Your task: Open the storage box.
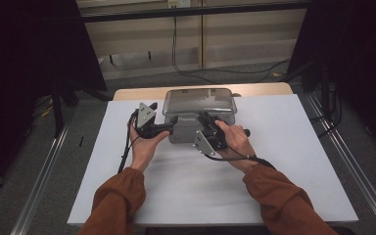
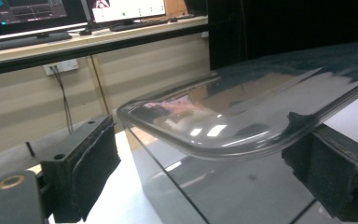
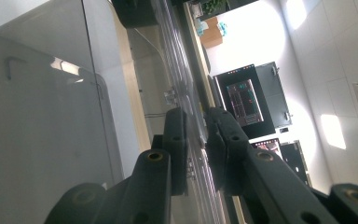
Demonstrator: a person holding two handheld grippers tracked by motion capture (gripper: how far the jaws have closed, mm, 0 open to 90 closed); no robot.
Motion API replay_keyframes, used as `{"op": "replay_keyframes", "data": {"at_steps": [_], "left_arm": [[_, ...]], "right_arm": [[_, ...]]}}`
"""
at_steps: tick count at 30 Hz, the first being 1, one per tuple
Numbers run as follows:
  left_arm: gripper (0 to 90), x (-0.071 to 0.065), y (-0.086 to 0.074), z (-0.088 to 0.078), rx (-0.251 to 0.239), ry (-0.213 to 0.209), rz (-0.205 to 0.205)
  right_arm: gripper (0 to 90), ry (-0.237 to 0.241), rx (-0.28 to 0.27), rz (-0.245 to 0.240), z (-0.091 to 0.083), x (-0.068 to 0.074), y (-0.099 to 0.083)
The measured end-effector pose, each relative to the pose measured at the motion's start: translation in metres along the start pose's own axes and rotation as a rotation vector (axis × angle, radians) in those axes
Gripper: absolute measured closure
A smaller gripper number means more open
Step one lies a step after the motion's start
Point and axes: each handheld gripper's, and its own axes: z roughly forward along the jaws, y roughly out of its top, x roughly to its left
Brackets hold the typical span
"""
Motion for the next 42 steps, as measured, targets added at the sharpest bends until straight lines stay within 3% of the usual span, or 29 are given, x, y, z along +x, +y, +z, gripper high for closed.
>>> {"op": "replay_keyframes", "data": {"at_steps": [3, 10, 15, 19, 23, 28, 35, 39, 42], "left_arm": [[11.0, 0.001, -0.001, 0.000, -0.006, 0.004, -0.018], [15.3, 0.003, 0.000, -0.001, -0.003, 0.009, 0.002], [16.8, 0.003, -0.001, 0.000, -0.004, 0.006, 0.011], [17.8, 0.003, 0.000, 0.000, -0.013, 0.005, 0.010], [17.8, 0.002, 0.000, -0.001, -0.005, 0.007, 0.021], [17.8, 0.002, 0.000, 0.000, -0.007, 0.000, 0.008], [17.5, 0.002, -0.001, 0.000, -0.001, 0.000, 0.007], [17.0, 0.001, -0.002, 0.000, 0.005, 0.003, 0.009], [17.0, 0.001, -0.001, 0.000, 0.008, 0.003, 0.015]], "right_arm": [[76.8, 0.001, 0.003, 0.004, 0.000, 0.001, 0.000], [73.6, -0.002, 0.001, 0.016, 0.000, 0.000, -0.001], [67.0, 0.021, -0.010, 0.104, 0.000, 0.000, -0.008], [60.5, 0.027, -0.009, 0.147, -0.001, 0.000, -0.016], [48.3, 0.025, -0.011, 0.213, -0.003, -0.005, -0.023], [37.5, 0.041, -0.005, 0.349, -0.005, -0.009, -0.035], [31.7, 0.072, -0.003, 0.481, -0.005, -0.013, -0.047], [30.2, 0.117, -0.002, 0.575, -0.005, -0.014, -0.054], [30.2, 0.111, -0.012, 0.646, -0.006, -0.011, -0.062]]}}
